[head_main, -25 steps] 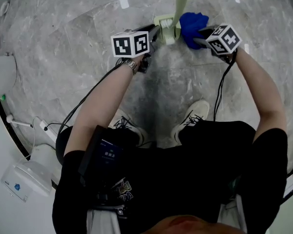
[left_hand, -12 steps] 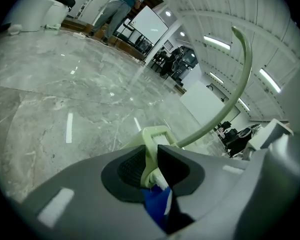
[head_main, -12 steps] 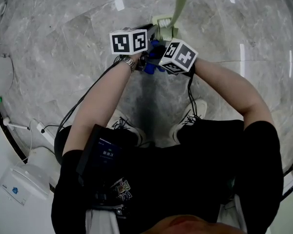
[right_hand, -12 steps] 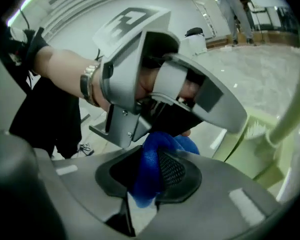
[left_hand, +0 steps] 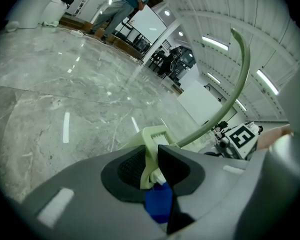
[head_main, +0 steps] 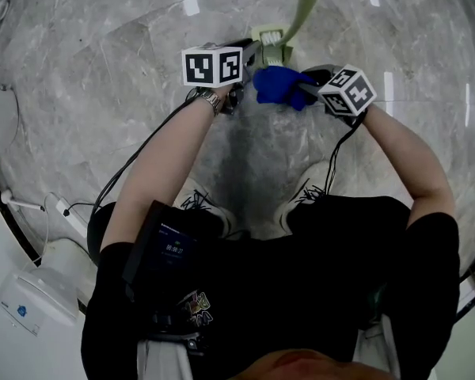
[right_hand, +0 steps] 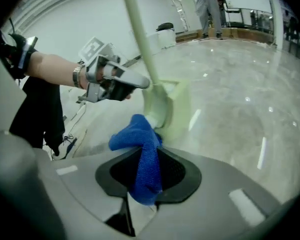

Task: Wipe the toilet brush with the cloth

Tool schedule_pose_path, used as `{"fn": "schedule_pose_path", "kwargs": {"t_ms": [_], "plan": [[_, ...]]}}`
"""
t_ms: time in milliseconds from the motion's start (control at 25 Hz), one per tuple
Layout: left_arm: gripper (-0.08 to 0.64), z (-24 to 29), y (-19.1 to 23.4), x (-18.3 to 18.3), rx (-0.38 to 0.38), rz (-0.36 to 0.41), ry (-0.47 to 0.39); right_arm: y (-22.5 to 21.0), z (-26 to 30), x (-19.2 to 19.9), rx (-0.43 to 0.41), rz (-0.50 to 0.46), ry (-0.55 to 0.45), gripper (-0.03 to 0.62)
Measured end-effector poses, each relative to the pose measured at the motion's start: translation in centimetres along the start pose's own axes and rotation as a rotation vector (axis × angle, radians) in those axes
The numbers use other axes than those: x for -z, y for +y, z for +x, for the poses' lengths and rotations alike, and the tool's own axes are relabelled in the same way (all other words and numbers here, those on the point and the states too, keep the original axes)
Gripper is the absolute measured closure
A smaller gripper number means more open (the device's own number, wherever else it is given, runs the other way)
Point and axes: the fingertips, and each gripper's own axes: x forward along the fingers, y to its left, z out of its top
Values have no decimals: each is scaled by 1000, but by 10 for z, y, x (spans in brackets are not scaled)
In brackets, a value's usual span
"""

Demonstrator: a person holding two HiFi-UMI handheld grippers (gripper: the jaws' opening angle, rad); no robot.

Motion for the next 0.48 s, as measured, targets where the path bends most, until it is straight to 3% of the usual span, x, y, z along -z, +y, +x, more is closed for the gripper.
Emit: {"fn": "schedule_pose_path", "kwargs": {"t_ms": [120, 200, 280, 400, 480], "plan": [[463, 0, 0, 0, -1, 9, 5, -46, -19, -2, 115, 79, -37, 497], [463, 0, 0, 0, -4, 11, 3, -52, -21, -17, 118, 86, -51, 497], [463, 1, -1, 0, -7, 15, 2, -32, -16, -23, 13, 44, -11, 496], [463, 1, -1, 1, -8, 20, 4, 23, -14, -10, -252, -34, 52, 497], [462, 1, -1, 0, -8, 20, 4, 52, -19, 6, -389, -35, 91, 497]]}}
